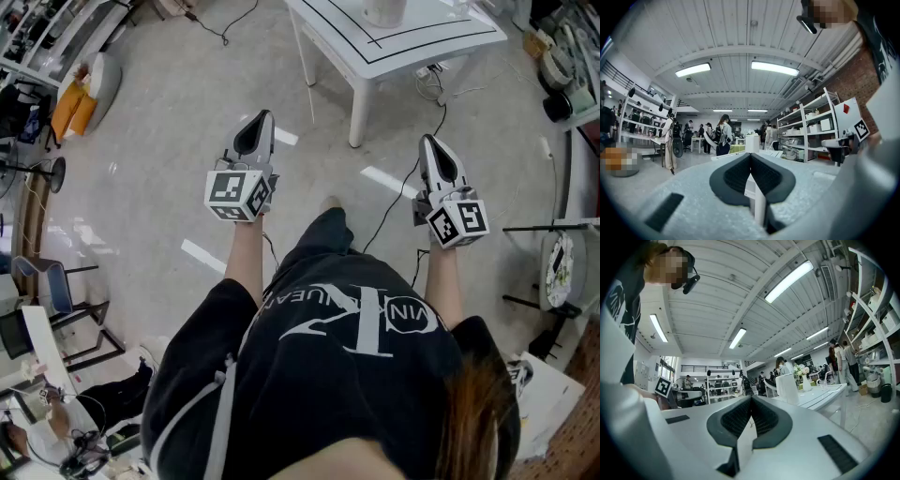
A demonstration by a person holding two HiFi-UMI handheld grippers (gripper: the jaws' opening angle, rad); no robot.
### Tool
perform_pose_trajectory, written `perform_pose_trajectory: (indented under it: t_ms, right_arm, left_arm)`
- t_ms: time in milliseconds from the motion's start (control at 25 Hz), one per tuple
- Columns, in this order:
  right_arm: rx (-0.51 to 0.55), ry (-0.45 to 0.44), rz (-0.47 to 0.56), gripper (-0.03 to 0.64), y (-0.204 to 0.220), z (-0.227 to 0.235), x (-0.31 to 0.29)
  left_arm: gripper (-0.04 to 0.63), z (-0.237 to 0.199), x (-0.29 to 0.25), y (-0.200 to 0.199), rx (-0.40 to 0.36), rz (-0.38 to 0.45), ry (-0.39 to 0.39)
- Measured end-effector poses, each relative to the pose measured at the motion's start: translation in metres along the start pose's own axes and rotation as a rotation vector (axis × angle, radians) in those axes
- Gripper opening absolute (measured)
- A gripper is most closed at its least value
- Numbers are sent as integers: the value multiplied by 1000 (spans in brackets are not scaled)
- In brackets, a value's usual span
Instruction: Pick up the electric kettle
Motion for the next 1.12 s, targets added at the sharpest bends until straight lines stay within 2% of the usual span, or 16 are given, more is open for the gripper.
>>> perform_pose_trajectory:
  t_ms: [840, 920, 1120]
  right_arm:
    - [-12, 4, -11, -2, 8, 3, -4]
    - [-23, 10, -10, 61, 8, 8, -9]
    - [-34, 33, -19, 109, 13, 26, -38]
  left_arm:
    - [11, -2, -3, 8, 29, -8, -2]
    - [11, -4, -10, 12, 38, -17, 6]
    - [11, -19, -46, 20, 47, -21, 33]
Point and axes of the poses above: the fingertips, and each gripper's own axes: x backward along the fingers, z to its right, y out of its underside, the point moved 7 cm from there along x, backward along the fingers, and after that the axes turned 8 degrees about z, right-handed, at the moved point
